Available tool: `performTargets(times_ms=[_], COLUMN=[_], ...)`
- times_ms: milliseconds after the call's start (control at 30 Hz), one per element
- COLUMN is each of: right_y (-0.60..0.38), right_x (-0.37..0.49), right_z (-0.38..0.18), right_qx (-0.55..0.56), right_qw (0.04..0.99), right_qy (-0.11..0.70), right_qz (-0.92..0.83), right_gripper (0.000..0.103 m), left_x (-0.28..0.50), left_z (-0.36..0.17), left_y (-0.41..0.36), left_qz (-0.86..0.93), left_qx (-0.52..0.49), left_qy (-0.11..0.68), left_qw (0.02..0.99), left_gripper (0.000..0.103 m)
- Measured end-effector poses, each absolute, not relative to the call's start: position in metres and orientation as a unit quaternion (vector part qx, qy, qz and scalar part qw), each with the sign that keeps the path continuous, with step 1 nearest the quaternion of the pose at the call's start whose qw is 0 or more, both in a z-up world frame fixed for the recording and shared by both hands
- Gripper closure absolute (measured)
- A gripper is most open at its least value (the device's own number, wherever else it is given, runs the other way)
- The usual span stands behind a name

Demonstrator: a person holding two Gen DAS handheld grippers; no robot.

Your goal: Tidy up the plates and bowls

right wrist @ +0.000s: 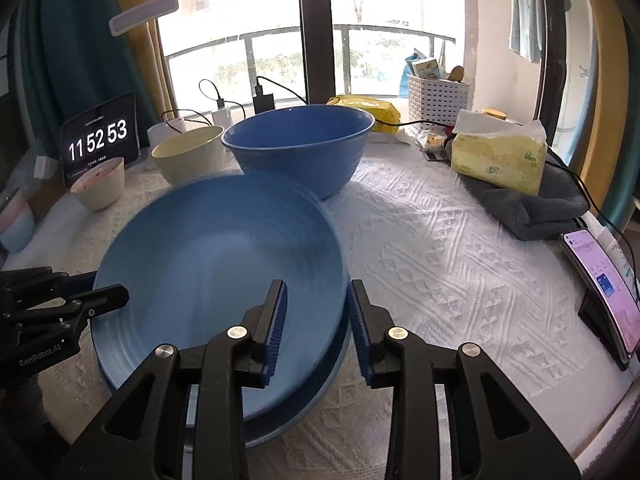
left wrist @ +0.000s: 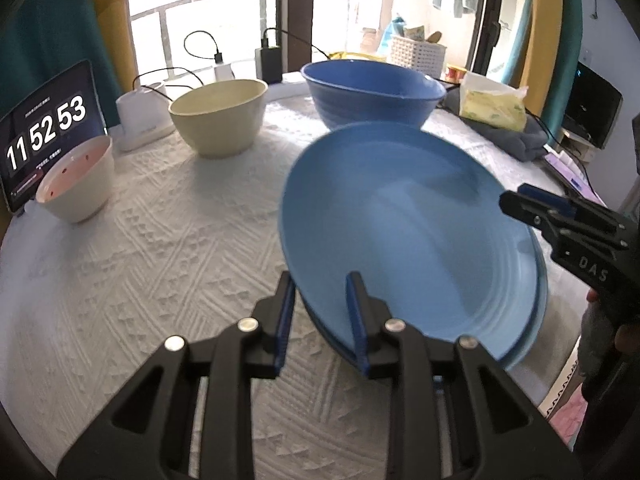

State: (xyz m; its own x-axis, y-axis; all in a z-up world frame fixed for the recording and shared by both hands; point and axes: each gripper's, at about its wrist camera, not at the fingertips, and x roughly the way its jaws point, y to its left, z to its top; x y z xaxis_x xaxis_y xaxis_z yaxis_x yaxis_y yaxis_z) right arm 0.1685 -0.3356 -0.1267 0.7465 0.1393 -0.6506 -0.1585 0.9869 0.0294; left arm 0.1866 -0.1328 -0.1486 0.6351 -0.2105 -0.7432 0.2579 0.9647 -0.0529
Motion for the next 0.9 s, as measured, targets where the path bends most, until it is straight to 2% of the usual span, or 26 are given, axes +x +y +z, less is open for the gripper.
performTargets(times_ms=[233,333,533,900], right_y=[-0.341,-0.344,-0.356,-0.372], right_x=[0.177,0.183,0.200,0.235], right_z=[-0.114,-0.110,-0.105,-0.104], right_qx=[-0.015,-0.016,-0.016,-0.013], right_qw=[0.937,0.938,0.938,0.932], right_qy=[0.338,0.336,0.335,0.351], right_qz=[0.080,0.083,0.082,0.086], right_gripper=[0.065,0.064,0.055,0.053], left_x=[0.192,0.197,0.211,0.248], left_z=[-0.126,-0.118,-0.113,-0.108], left_y=[-0.126,-0.124,-0.128,-0.139], left_qz=[-0.124,-0.121,-0.114,-0.115], left_qx=[0.019,0.014,0.003,-0.014], left_qy=[0.381,0.372,0.370,0.383], left_qw=[0.916,0.920,0.922,0.916], left_gripper=[0.067,0.059,0.058,0.058])
